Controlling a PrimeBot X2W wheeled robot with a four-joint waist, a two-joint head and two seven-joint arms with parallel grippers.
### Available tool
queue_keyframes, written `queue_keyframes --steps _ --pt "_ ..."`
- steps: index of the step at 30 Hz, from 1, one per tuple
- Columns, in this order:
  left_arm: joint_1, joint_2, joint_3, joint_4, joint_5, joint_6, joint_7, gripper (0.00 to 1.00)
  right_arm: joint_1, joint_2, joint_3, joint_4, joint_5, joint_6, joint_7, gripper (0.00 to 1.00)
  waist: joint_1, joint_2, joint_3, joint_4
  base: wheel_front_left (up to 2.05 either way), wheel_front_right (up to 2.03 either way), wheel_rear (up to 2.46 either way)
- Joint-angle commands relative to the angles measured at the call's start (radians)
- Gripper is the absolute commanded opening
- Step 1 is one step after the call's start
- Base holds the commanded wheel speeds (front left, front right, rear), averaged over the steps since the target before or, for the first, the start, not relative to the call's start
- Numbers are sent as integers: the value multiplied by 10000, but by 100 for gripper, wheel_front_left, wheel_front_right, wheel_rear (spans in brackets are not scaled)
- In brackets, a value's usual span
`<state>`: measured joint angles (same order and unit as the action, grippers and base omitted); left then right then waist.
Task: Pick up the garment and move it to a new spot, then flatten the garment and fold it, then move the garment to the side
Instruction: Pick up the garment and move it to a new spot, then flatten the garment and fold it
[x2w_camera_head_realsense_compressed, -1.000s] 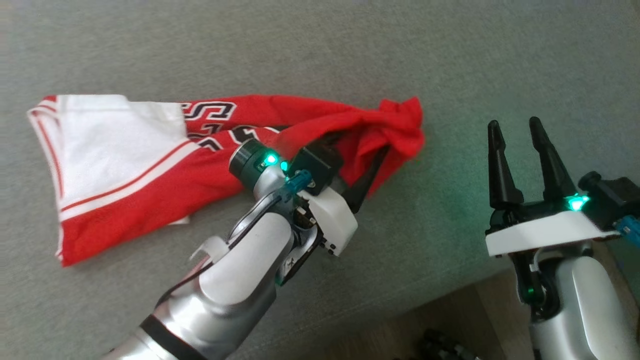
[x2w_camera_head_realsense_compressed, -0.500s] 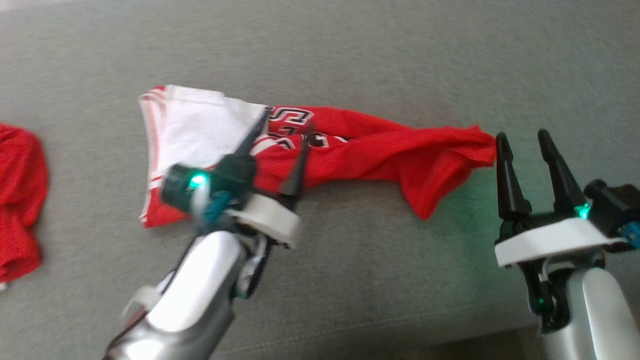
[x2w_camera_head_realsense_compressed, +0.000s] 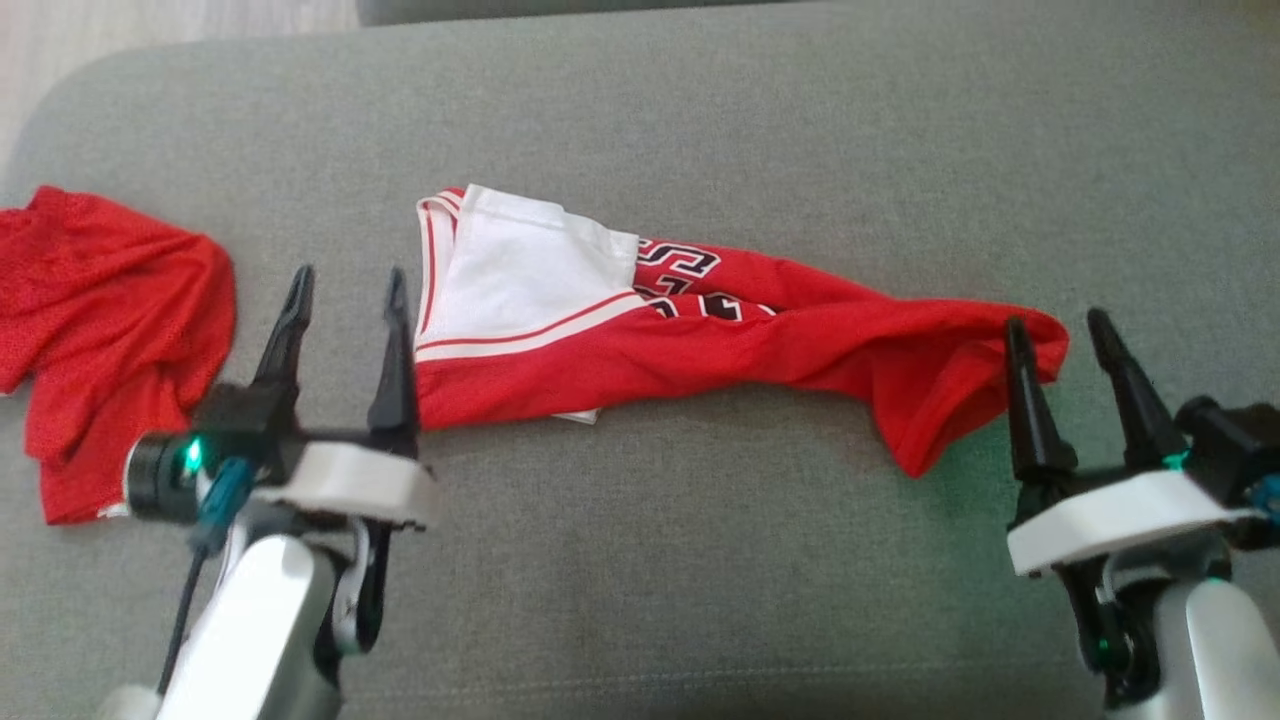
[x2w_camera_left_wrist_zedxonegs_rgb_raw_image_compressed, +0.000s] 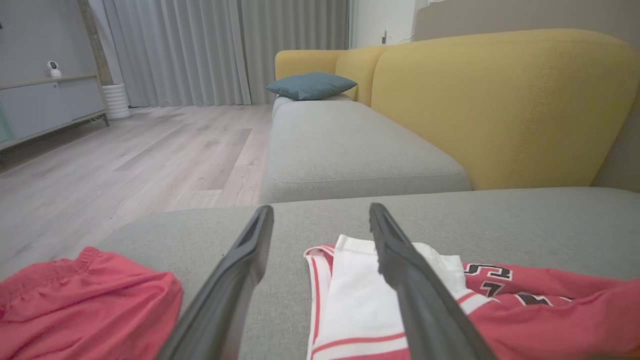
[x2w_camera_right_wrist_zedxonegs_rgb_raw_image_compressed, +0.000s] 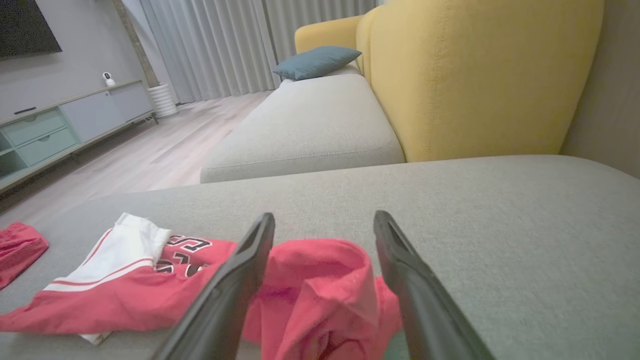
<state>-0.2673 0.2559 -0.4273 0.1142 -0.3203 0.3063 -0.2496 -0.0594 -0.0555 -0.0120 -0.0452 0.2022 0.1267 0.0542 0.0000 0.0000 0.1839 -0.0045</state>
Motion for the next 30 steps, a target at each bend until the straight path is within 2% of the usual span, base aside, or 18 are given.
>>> queue_keyframes --steps 1,5,13,30 --pt "-25 328 621 -401 -19 -177 -120 100 31 -156 197 -388 -85 40 80 100 0 0 -165 51 0 0 0" --pt "421 385 887 -429 54 -493 -121 100 253 -148 213 -449 -106 40 191 100 0 0 -385 12 0 0 0" --pt "1010 344 999 -374 417 -786 -121 100 772 -93 258 -530 -116 40 380 100 0 0 -802 -99 0 0 0" --pt "1363 147 1228 -281 754 -992 -122 100 971 6 298 -635 -101 40 482 100 0 0 -943 -110 0 0 0"
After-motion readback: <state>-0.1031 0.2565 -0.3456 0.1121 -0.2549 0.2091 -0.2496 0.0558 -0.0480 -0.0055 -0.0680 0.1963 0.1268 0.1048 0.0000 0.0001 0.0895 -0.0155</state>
